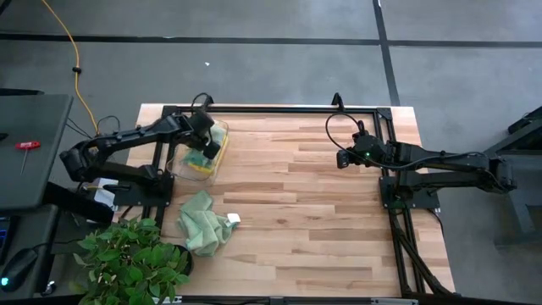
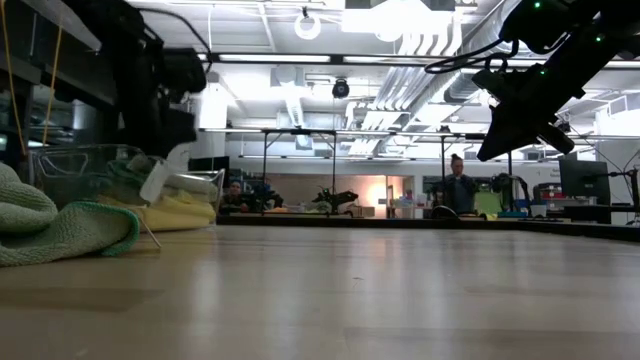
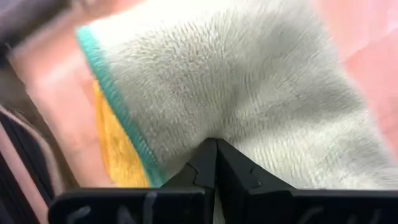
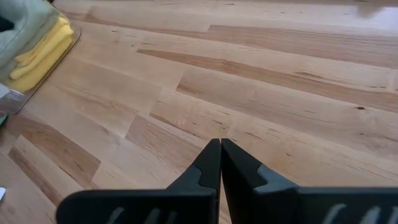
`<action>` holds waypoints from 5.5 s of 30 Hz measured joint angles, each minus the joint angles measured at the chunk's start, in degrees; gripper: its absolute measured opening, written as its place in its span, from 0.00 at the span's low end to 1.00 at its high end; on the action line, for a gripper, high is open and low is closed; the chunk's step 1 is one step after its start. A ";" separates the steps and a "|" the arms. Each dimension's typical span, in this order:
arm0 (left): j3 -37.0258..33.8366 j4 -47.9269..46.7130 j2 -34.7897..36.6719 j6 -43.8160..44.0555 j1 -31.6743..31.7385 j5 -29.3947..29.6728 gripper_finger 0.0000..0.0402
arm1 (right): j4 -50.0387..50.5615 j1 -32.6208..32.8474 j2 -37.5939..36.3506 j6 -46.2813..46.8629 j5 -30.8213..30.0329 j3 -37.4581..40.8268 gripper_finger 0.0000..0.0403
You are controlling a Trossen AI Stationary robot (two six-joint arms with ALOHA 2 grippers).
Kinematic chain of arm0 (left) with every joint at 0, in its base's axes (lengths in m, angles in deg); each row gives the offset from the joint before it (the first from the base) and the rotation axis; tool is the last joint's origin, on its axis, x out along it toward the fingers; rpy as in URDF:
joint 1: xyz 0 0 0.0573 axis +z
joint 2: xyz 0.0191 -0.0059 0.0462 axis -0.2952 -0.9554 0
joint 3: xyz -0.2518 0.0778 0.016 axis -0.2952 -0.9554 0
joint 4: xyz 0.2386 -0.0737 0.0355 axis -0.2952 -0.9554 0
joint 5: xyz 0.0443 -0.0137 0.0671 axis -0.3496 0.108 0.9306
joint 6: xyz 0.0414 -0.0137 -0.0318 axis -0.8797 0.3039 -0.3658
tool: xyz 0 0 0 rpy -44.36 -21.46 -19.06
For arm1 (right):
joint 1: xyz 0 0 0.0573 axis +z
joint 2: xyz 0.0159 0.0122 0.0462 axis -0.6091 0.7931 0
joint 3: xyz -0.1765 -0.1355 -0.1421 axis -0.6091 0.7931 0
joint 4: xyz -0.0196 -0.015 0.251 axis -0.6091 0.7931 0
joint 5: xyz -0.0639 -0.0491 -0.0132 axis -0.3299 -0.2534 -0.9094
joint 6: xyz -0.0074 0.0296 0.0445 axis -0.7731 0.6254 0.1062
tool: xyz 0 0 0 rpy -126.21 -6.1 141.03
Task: Fold microfiber towels
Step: Put the right folded green towel into the transparent bin, then fold the green towel
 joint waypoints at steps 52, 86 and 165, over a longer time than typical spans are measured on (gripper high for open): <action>35.68 -17.40 -37.84 22.25 -64.36 -6.62 0.46 | 1.38 0.00 -0.02 -17.90 2.64 -0.02 0.01; 40.28 5.63 -38.43 8.46 -44.46 -6.41 0.01 | -1.42 0.00 -0.02 -12.85 2.55 -0.02 0.01; 63.66 -7.46 -38.41 -26.18 -41.81 -4.67 0.00 | -12.97 0.00 -15.67 -17.92 24.37 -0.20 0.01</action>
